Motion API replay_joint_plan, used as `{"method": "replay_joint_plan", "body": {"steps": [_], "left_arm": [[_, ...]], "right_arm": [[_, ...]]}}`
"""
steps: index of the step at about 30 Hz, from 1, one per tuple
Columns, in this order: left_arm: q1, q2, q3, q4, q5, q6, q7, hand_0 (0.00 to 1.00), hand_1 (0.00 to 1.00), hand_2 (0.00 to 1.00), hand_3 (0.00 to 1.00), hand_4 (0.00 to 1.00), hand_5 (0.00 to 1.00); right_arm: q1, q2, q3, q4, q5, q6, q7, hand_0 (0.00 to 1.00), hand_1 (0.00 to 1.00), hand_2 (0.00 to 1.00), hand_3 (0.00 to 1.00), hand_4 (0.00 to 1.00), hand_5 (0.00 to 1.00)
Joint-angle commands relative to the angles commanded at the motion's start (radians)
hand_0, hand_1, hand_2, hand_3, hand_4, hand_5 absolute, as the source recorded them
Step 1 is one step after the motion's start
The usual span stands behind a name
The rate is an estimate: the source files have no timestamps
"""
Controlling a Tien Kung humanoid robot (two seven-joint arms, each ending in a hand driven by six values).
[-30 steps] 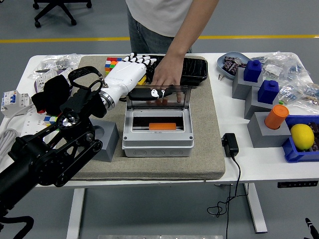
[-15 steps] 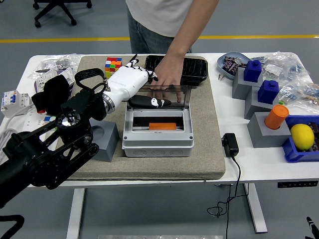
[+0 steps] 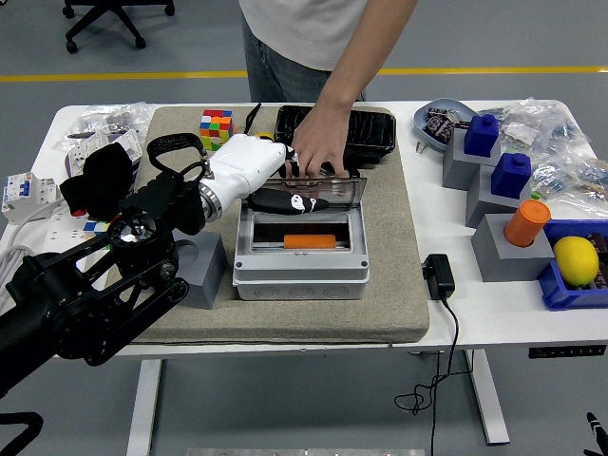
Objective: Fetch the battery,place it into the box,close the lid of the box
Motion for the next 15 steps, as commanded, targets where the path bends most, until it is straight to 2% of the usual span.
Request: {"method": "replay_joint_plan", "body": {"steps": [2,3,6,15], "left_arm": [[0.001,0.002,0.005,-0.026,-0.007,-0.013,0.013,0.392,0.172,0.512,0.551,0.998,0.998],[0.002,0.002,0.007,-0.035,-0.01,-0.02,0.019,0.347,0.14,0.446,0.513,0.998,0.998],[0.005,0.003,0.017,-0.061,-0.023,-0.046,0.039,0.347,0.14,0.446,0.513,0.998,0.998],[0.017,0.007,0.055,-0.105,-0.034,-0.072,0.056,0.335,0.135,0.416,0.5,0.998,0.998]], "right_arm": [[0.0,0.0,0.001,0.0,0.0,0.0,0.0,0.833,0.744,0.744,0.8,0.998,0.998],[0.0,0.0,0.001,0.0,0.0,0.0,-0.001,0.832,0.743,0.744,0.801,0.998,0.998],[-0.001,0.0,0.002,0.0,0.0,0.0,-0.001,0.832,0.743,0.744,0.801,0.998,0.998],[-0.002,0.0,0.006,0.0,-0.003,-0.001,-0.001,0.833,0.743,0.744,0.801,0.998,0.998]]}}
